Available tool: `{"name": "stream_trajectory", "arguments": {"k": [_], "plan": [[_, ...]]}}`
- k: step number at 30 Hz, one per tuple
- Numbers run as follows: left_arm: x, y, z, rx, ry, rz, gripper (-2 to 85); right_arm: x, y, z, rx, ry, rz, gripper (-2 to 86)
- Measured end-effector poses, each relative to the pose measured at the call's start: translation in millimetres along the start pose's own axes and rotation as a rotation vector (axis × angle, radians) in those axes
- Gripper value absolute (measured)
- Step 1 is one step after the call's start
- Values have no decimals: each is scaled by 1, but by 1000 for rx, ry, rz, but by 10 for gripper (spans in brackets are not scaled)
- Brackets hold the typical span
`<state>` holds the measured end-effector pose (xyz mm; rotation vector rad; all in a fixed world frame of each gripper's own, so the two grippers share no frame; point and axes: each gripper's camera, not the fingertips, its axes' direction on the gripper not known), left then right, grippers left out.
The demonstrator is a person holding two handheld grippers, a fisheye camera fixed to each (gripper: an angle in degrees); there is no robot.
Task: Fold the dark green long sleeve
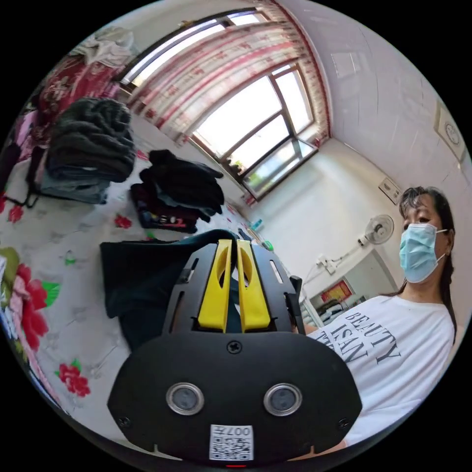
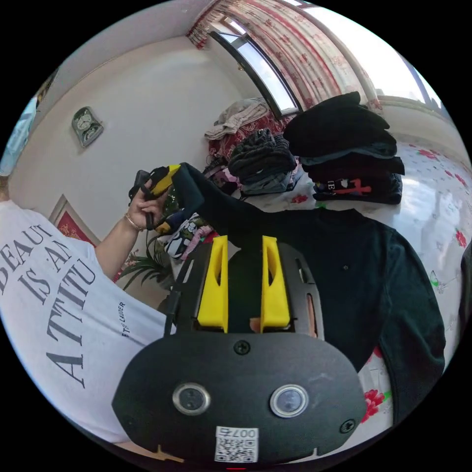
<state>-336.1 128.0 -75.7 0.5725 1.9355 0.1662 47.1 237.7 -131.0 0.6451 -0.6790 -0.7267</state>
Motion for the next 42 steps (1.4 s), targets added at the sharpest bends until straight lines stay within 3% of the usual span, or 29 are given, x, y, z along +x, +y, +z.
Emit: {"name": "stream_trajectory", "arguments": {"k": [4,7,11,16,22,25,29,34,38,42], "plan": [[12,15,121,-289,50,35,44,9,10,-13,-51,35,21,121],[8,49,176,-468,-14,31,100,39,37,-10,-172,196,135,127],[-10,83,169,-514,-227,13,104,85,73,-14,-263,299,315,124],[-60,106,122,-528,-619,-67,85,113,72,-1,-346,355,320,111],[-90,101,113,-452,-674,-151,80,149,70,1,-427,614,361,58],[-102,112,131,-508,-814,-139,67,149,69,-12,-508,577,259,23],[-101,125,135,-478,-850,-104,65,146,70,-73,-393,541,281,13],[-84,137,115,-436,-827,-133,59,171,93,-145,-219,488,512,45],[-68,153,81,-364,-805,-217,54,206,152,-264,75,572,846,78],[-57,190,52,-408,-863,-300,44,201,236,-365,354,822,1154,99]]}}
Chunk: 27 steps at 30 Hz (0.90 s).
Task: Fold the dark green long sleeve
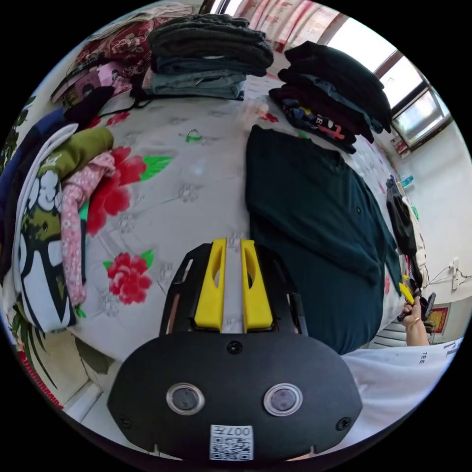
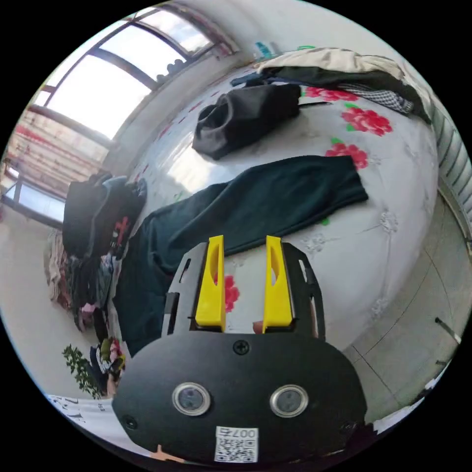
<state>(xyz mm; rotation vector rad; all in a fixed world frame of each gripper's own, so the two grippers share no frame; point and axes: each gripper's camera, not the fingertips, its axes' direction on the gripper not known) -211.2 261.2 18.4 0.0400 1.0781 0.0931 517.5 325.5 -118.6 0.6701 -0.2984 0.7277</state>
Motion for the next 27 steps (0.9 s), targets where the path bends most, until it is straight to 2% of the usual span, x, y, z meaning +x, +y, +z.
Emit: {"name": "stream_trajectory", "arguments": {"k": [2,6,10,13,16,18,19,21,23,25,27], "plan": [[-6,20,-1,-39,-13,-18,43,31,-2,-13,53,59,102,107],[-17,60,-6,-89,0,-93,43,66,-5,-23,165,-49,228,104],[-23,87,-16,-76,34,-138,44,72,-12,-18,153,-87,323,40],[-28,104,-22,-70,39,-160,44,60,-19,-31,180,-290,328,16],[-36,123,-25,-61,31,-191,40,-12,-30,-76,247,-471,78,6],[-42,134,-26,-57,46,-225,39,-103,-20,-126,302,-561,-229,3],[-45,142,-27,-46,60,-241,39,-128,-13,-139,316,-586,-312,3],[-47,151,-29,-31,70,-252,39,-226,34,-185,353,-672,-664,2],[-47,160,-32,-8,85,-259,40,-291,89,-208,357,-724,-917,3],[-49,171,-35,21,112,-271,41,-342,154,-214,320,-767,-1113,3],[-50,180,-37,40,135,-278,43,-387,252,-195,199,-786,-1316,6]]}}
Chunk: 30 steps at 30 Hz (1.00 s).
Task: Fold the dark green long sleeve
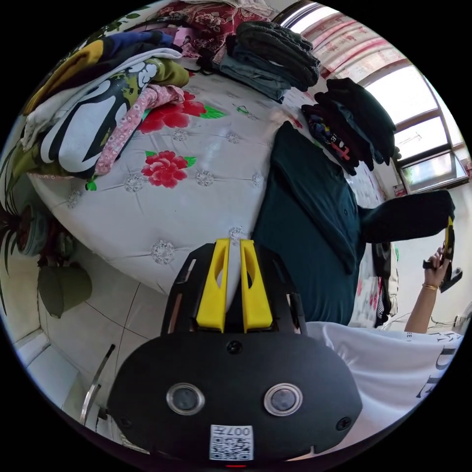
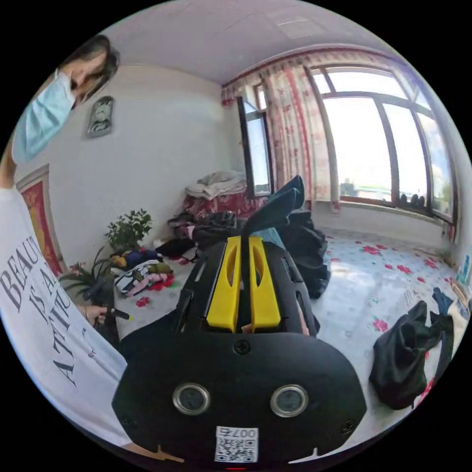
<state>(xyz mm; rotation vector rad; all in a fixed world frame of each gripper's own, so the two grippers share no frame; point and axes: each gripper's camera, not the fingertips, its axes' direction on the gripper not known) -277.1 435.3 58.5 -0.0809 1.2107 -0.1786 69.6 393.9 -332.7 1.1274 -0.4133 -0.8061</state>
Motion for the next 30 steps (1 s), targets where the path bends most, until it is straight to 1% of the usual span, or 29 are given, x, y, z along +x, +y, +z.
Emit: {"name": "stream_trajectory", "arguments": {"k": [1,3,4,6,9,11,14,16,17,19,20,22,23,25,27,28,30], "plan": [[-2,6,-2,12,15,-3,44,-20,6,18,-36,-32,-15,6],[-5,14,-4,26,34,-3,45,-92,48,94,-234,-175,-35,12],[-6,20,-5,31,40,2,45,-110,63,112,-295,-212,-31,14],[-8,30,-5,37,40,19,45,-171,122,176,-547,-371,-30,24],[-7,43,-3,30,33,49,49,-231,172,222,-780,-557,-72,34],[-4,49,-1,25,44,78,55,-255,180,231,-827,-597,-121,39],[12,53,-3,65,87,148,63,-259,175,235,-796,-529,-132,48],[36,45,-3,111,119,258,77,-245,170,239,-765,-464,-81,52],[44,42,-1,118,118,299,80,-234,168,242,-754,-422,-40,54],[82,26,13,123,116,465,91,-216,167,247,-741,-380,25,57],[92,22,19,116,120,508,94,-206,167,250,-737,-357,62,59],[125,8,55,29,108,650,101,-197,169,251,-736,-328,90,62],[132,5,64,-7,101,677,102,-194,171,249,-735,-296,90,64],[151,6,93,-156,86,766,92,-187,177,242,-739,-257,109,66],[154,21,102,-245,70,834,75,-169,192,221,-740,-221,192,70],[151,36,98,-253,52,878,63,-165,198,215,-741,-211,217,71],[140,61,86,-254,49,900,50,-145,223,182,-751,-165,311,74]]}}
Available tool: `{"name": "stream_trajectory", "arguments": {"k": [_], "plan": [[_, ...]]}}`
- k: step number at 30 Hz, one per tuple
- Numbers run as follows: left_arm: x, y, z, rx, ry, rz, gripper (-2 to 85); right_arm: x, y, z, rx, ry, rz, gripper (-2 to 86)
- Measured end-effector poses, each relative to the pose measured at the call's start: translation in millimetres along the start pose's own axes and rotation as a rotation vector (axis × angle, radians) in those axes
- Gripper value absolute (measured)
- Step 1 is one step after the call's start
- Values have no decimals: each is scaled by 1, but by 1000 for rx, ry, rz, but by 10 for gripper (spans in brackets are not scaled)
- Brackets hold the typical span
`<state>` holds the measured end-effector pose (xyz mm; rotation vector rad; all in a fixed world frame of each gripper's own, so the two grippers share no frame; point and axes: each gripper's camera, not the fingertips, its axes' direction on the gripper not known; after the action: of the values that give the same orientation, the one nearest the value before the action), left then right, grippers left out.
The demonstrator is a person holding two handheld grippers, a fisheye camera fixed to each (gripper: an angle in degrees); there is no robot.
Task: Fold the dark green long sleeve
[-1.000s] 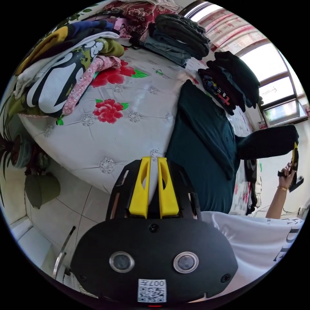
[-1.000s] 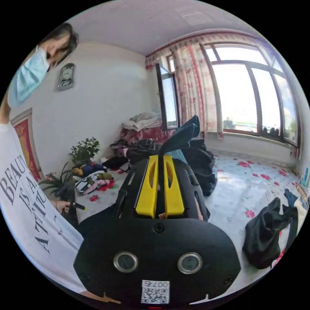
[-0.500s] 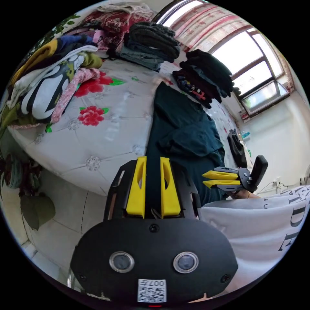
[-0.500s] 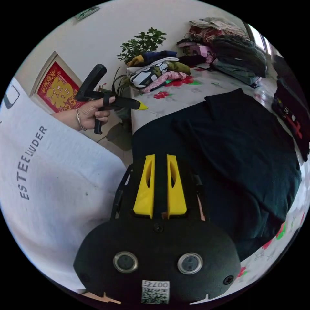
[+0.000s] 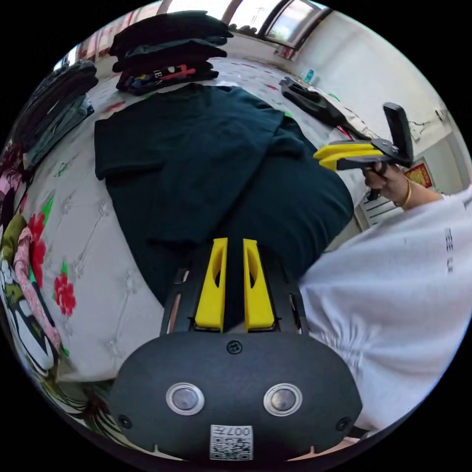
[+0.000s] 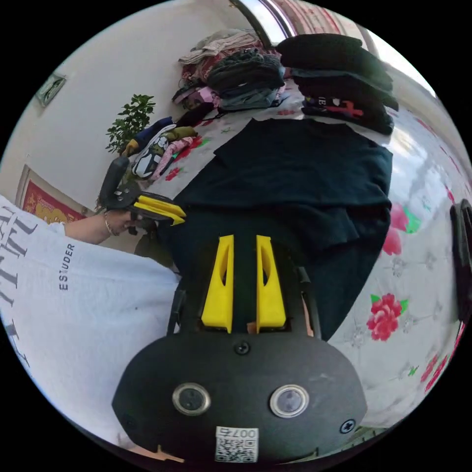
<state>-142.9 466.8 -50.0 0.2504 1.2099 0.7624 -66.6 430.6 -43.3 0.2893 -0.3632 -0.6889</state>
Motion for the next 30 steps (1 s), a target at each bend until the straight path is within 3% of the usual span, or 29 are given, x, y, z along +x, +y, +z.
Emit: {"name": "stream_trajectory", "arguments": {"k": [2,7,10,16,20,23,27,30], "plan": [[6,30,-3,-7,23,-51,49,20,30,-9,-11,20,81,77],[-18,123,6,-32,6,-515,79,71,109,-29,-72,58,291,87],[-34,147,25,-54,16,-656,121,98,148,-24,-155,70,403,96],[-52,105,58,-87,42,-564,129,131,152,31,-310,-137,411,101],[-54,73,70,-198,21,-450,18,149,138,51,-430,-161,341,43],[-48,61,54,-229,86,-284,1,159,130,16,-328,-264,267,11],[-78,56,-17,27,459,-239,-2,199,107,-62,-53,-409,307,3],[-121,48,-55,252,534,-295,6,238,82,-102,164,-439,338,6]]}}
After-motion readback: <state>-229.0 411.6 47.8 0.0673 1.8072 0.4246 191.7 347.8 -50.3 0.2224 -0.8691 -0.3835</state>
